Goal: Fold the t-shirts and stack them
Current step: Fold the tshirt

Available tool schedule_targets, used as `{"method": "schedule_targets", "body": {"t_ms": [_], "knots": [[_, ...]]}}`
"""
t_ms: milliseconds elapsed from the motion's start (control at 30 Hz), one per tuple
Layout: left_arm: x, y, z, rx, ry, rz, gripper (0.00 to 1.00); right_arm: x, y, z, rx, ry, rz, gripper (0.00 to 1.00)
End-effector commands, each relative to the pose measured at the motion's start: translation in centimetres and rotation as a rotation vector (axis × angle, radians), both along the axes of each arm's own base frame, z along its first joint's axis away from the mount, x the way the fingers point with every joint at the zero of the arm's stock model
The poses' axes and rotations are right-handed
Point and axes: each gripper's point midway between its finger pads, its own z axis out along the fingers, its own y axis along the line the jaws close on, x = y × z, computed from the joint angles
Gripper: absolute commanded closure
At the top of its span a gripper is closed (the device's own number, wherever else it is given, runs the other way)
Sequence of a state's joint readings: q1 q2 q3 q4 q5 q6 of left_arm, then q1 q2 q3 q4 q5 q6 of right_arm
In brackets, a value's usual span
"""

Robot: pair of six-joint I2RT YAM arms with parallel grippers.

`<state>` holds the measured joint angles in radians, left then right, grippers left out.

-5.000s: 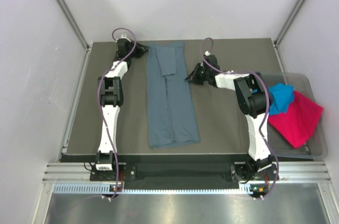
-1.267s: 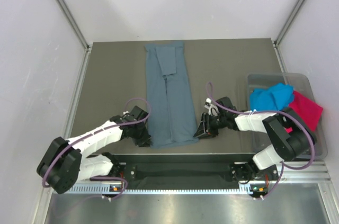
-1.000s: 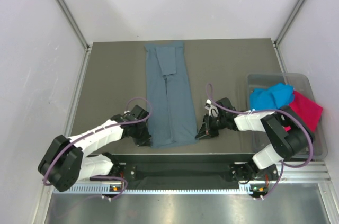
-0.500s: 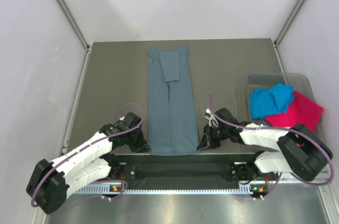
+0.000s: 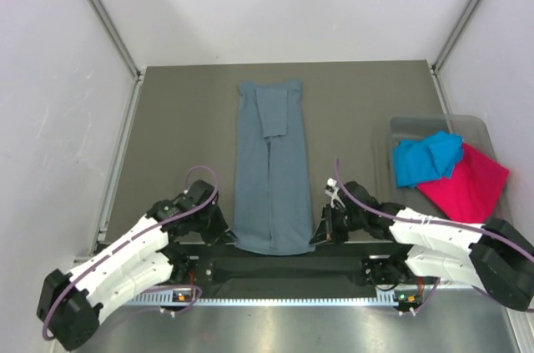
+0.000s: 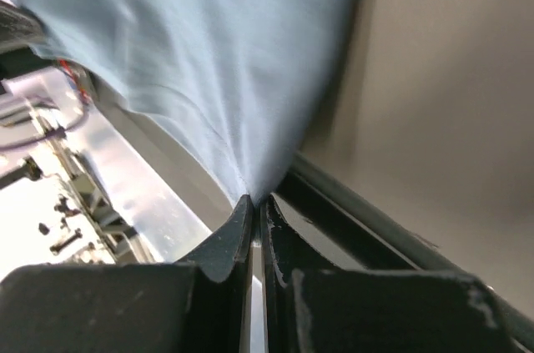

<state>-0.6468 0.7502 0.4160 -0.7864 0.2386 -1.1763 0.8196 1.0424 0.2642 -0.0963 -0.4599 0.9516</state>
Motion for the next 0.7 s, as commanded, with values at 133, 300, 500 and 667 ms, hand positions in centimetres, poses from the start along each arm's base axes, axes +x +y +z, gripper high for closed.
{"method": "schedule_targets", "body": {"t_ms": [133,300,500,667], "knots": [[10.8,-4.3,4.8,-0.068,-0.189,0.106,1.00,9.4,0.9,5.2,0.003,-0.107,-0.025,1.00],[20.0,-1.9,6.2,-0.062,-0.252,0.182,1.00,18.5,1.7,7.2,-0.032,-0.121,-0.017,1.00],[28.5,-0.8,6.3,-0.046,-0.245,0.136,1.00,25.2,1.9,7.2,-0.055,-0.102,-0.029,1.00],[32.1,-0.5,5.8,-0.030,-0.245,0.126,1.00,27.7,1.9,7.1,-0.033,-0.084,-0.040,1.00]]}}
